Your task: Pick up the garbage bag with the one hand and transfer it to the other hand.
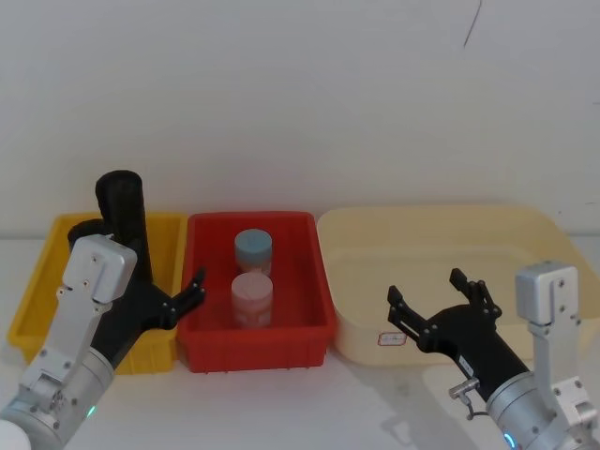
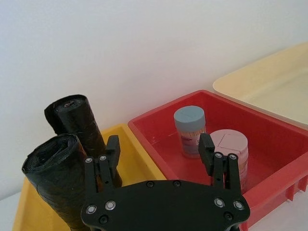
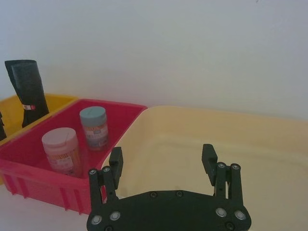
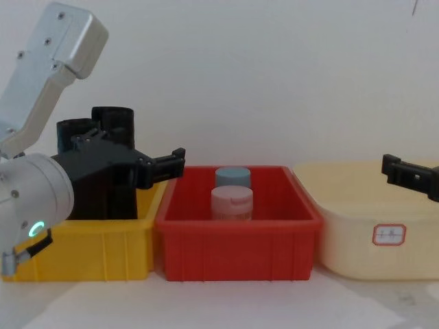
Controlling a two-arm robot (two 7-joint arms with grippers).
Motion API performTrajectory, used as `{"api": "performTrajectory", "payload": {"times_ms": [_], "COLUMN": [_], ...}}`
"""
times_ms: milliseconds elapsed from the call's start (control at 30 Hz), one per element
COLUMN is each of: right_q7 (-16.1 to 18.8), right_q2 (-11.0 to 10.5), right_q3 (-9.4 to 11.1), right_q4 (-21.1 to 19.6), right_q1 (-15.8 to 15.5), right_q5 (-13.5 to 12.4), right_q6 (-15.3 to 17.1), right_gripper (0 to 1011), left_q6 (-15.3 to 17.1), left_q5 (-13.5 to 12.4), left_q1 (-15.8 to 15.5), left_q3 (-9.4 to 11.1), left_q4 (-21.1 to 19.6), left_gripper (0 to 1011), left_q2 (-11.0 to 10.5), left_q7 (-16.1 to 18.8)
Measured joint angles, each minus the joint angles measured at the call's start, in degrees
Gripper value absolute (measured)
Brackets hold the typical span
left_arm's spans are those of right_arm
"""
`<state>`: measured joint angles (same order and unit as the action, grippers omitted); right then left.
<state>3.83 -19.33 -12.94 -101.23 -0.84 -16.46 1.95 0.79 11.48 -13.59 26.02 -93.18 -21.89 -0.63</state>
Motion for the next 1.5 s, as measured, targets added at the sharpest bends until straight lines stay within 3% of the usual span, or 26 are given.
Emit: {"api": "performTrajectory", "payload": {"times_ms": [1500], "right_q7": [0.0], "right_q2": [0.0], "right_q3": [0.0], "right_q4": [0.0], "right_q1": [0.0], "right_q5": [0.0], "right_q6": [0.0], "right_gripper": [1001], "left_q6": [0.0], "left_q5": [0.0], "left_q1": [0.0], "left_q3": [0.0], "left_q4": [0.0], "left_gripper": [1000], "left_q2": [0.0], "left_q7": [0.0]}}
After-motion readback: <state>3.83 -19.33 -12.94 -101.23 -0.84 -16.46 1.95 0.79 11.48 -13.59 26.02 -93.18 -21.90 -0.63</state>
